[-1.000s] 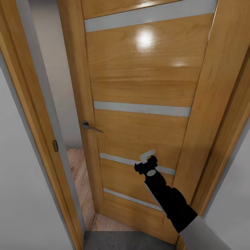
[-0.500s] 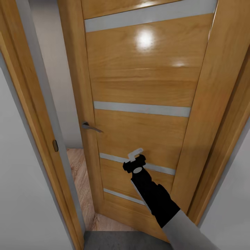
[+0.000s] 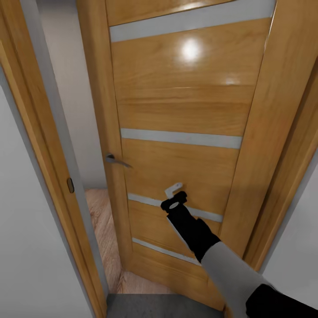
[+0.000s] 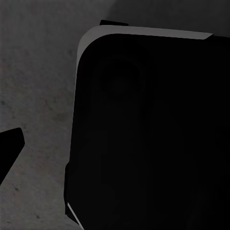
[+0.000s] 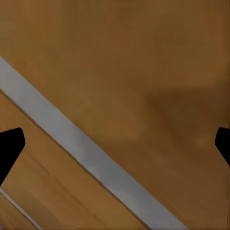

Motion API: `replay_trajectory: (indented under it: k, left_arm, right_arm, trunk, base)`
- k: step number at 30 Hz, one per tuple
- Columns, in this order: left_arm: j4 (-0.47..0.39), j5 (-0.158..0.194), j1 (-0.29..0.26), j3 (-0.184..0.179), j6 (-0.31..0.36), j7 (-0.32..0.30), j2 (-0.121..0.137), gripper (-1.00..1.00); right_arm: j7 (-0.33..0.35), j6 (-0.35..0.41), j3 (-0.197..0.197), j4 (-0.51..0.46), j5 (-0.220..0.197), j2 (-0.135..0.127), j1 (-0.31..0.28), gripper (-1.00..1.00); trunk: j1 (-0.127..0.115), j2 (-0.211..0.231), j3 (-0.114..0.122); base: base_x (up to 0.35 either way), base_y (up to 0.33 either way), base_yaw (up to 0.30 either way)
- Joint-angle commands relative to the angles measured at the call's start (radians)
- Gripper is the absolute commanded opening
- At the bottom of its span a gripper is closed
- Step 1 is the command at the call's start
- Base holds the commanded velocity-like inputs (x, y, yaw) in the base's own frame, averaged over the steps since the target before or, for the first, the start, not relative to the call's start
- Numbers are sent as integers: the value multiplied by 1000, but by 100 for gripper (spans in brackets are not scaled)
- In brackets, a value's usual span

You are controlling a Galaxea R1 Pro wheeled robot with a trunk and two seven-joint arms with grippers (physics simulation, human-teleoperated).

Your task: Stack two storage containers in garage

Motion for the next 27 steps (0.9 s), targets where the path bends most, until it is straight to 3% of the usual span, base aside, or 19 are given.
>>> replay_trajectory:
  k: [1,14,27]
  left_arm:
    - [0,8,0,0,-2,0,0,100]
    - [0,8,0,0,-2,0,0,100]
    - [0,8,0,0,-2,0,0,100]
  right_arm:
    - [-1,-9,1,50,10,0,-25,100]
    - [-13,-26,0,175,9,0,-103,100]
    - [-8,-25,-9,141,11,0,-108,100]
  trunk:
    - [0,0,-1]
    - [0,0,-1]
    - [0,0,-1]
  base:
    - [0,0,0]
    - [0,0,0]
    - [0,0,0]
